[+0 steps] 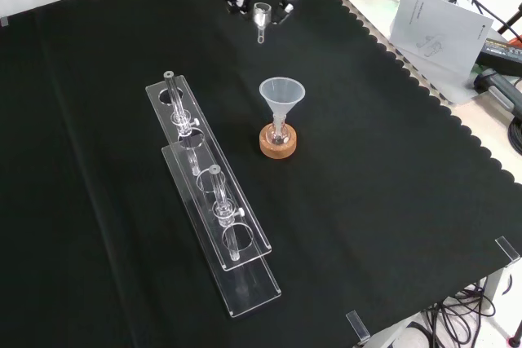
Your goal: Pour all the NaCl from the weighing funnel into the round-bottom flask.
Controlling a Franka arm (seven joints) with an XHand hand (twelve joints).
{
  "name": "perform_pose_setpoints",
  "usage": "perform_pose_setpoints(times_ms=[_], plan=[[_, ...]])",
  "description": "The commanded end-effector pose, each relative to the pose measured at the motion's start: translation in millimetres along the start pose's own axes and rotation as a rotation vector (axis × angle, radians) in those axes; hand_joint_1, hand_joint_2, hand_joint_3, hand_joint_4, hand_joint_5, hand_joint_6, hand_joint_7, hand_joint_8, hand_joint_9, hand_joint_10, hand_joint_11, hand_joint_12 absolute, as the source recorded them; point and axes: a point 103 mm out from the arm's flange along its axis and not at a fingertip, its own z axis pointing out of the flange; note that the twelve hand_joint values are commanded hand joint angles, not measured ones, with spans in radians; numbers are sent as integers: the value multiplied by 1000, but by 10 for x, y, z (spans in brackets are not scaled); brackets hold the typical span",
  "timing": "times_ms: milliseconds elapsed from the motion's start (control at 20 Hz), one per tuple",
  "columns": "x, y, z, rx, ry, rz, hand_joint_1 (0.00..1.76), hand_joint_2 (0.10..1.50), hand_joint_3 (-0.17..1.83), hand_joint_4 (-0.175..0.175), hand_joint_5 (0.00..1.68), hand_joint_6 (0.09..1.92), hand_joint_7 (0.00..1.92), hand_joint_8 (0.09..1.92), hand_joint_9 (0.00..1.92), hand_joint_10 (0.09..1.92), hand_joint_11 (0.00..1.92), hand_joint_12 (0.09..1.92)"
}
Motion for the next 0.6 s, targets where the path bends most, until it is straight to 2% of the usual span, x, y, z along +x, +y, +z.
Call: perform_pose_setpoints(times_ms=[50, 350, 600], plan=[[287, -184, 33, 17, -26, -33, 1118, 638, 727, 175, 1229, 783, 744, 608, 1030, 347, 741, 1108], [539, -194, 17, 27, -58, -64, 1118, 637, 729, 175, 1230, 781, 744, 609, 1032, 344, 745, 1103], [677, -131, 6, 35, -105, -60, 1118, 637, 730, 175, 1231, 780, 743, 609, 1032, 341, 747, 1100]])
